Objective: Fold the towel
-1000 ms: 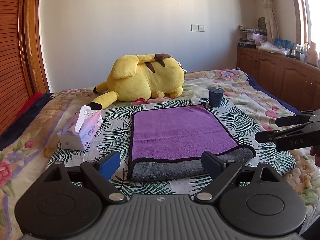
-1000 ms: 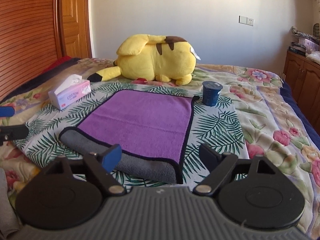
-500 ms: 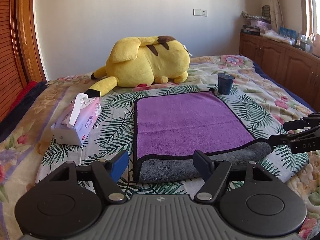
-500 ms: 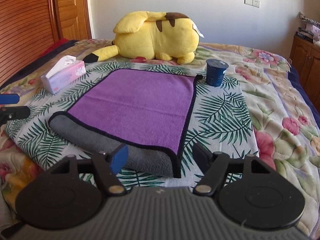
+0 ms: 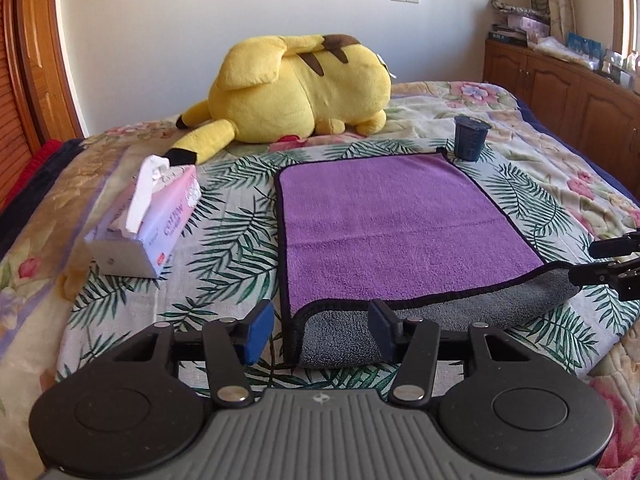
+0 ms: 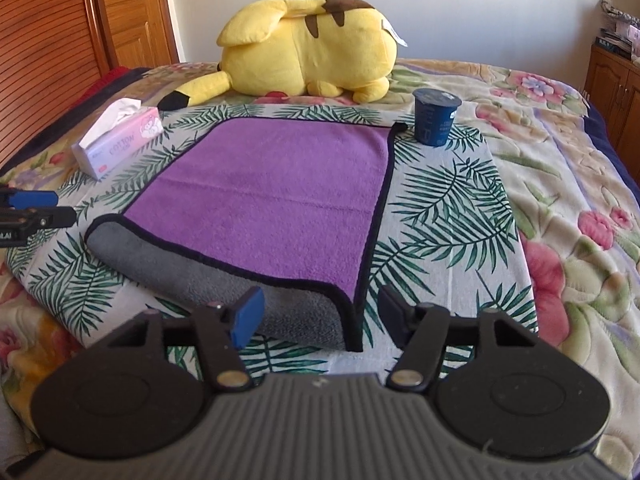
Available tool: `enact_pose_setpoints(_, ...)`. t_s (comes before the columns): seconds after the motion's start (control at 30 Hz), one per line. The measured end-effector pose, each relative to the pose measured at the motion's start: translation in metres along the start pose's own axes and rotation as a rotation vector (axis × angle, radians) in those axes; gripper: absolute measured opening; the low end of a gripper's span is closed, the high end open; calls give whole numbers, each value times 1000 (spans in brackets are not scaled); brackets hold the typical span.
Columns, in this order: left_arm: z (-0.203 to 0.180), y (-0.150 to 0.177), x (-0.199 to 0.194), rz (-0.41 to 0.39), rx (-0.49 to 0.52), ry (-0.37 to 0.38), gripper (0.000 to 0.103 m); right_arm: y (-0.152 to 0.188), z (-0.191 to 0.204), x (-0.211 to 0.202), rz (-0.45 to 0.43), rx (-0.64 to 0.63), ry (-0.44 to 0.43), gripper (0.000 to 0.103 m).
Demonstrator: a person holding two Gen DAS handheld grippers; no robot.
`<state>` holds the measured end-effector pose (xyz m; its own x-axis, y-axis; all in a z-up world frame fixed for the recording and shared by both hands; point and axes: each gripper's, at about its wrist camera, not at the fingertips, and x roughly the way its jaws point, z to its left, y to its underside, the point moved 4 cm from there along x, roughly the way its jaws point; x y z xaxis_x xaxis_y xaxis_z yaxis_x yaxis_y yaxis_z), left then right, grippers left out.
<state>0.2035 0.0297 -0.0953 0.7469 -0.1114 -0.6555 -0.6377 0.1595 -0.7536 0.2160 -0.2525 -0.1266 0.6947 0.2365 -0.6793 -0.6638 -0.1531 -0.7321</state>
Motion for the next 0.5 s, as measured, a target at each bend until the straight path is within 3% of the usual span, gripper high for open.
enact_pose_setpoints(0.33,12,4,29,56,-50,49,32,-1,-8,16,32,14,0,59)
enact_pose_setpoints(0.5,18,7,40,65,-78,69,26,0,-9,22,49,21,-7,59)
